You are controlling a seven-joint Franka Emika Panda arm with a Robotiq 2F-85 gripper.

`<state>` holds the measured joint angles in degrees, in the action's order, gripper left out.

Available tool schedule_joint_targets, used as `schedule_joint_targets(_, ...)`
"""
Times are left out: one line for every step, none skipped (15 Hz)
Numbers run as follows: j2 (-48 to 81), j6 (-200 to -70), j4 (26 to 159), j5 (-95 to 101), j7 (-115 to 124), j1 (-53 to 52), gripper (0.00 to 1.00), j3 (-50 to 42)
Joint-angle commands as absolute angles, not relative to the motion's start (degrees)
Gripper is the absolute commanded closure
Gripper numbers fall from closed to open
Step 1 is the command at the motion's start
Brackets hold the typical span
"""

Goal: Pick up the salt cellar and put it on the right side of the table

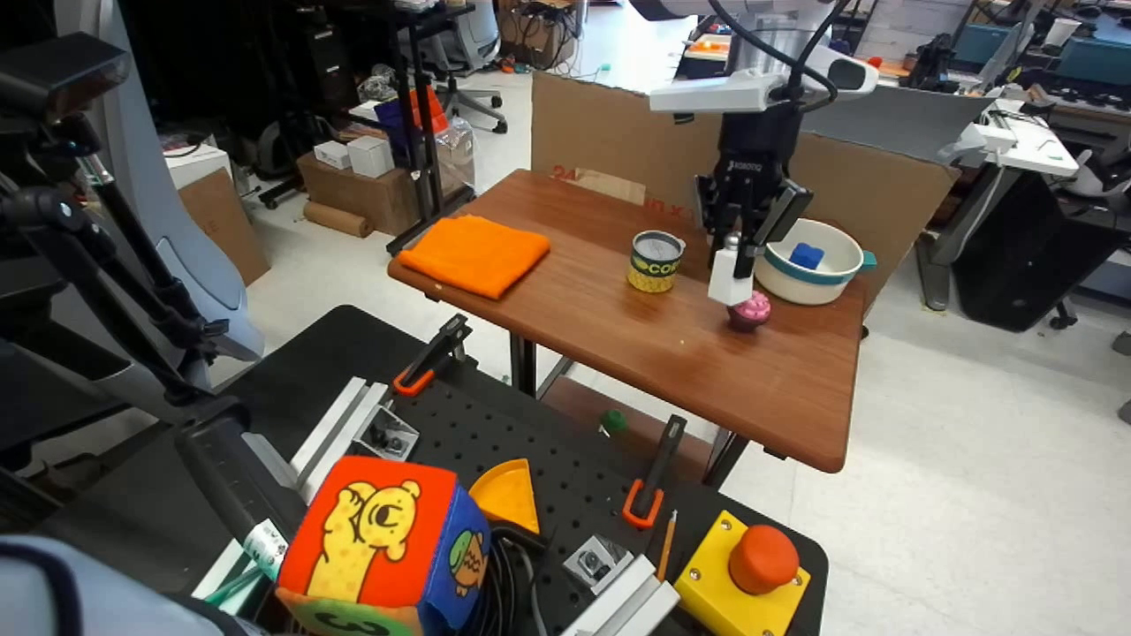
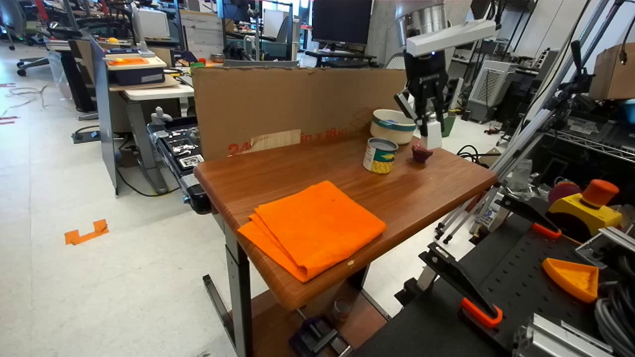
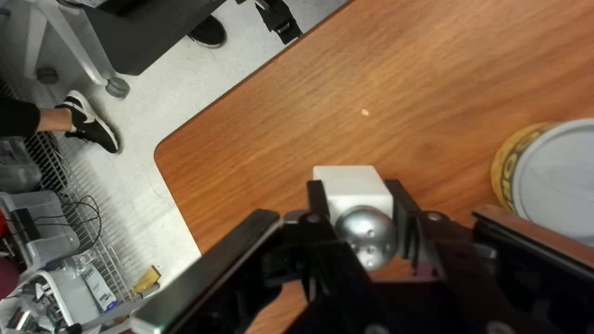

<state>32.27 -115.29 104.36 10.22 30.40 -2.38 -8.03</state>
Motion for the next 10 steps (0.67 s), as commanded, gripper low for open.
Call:
schedule_joint_targets(27.8, -119.8, 113.1, 12.9, 30.8, -3.7, 0.90, -9.1)
schedule_joint_targets(27.1, -120.5, 114.8, 13.2, 30.6, -3.9, 0.90, -8.9)
schedule_joint_targets(26.5, -121.2, 116.4, 13.5, 30.3, -4.0, 0.90, -8.7)
schedule_joint_targets(26.0, -122.2, 117.9, 14.2, 30.3, -4.2, 0.90, -8.8)
schedule_joint_targets(25.9, -122.9, 118.8, 14.6, 30.4, -4.3, 0.90, -8.8)
schedule_joint_targets(26.2, -123.6, 119.0, 15.1, 30.8, -4.4, 0.90, -9.1)
schedule_joint_targets(26.8, -123.7, 118.7, 15.3, 31.1, -4.4, 0.90, -9.2)
schedule_joint_targets(27.5, -124.4, 118.1, 15.4, 31.6, -4.3, 0.90, -9.4)
schedule_joint_targets(27.9, -124.8, 117.6, 15.3, 31.9, -4.2, 0.90, -9.5)
schedule_joint_targets(28.1, -125.2, 117.2, 14.8, 31.8, -4.0, 0.90, -9.5)
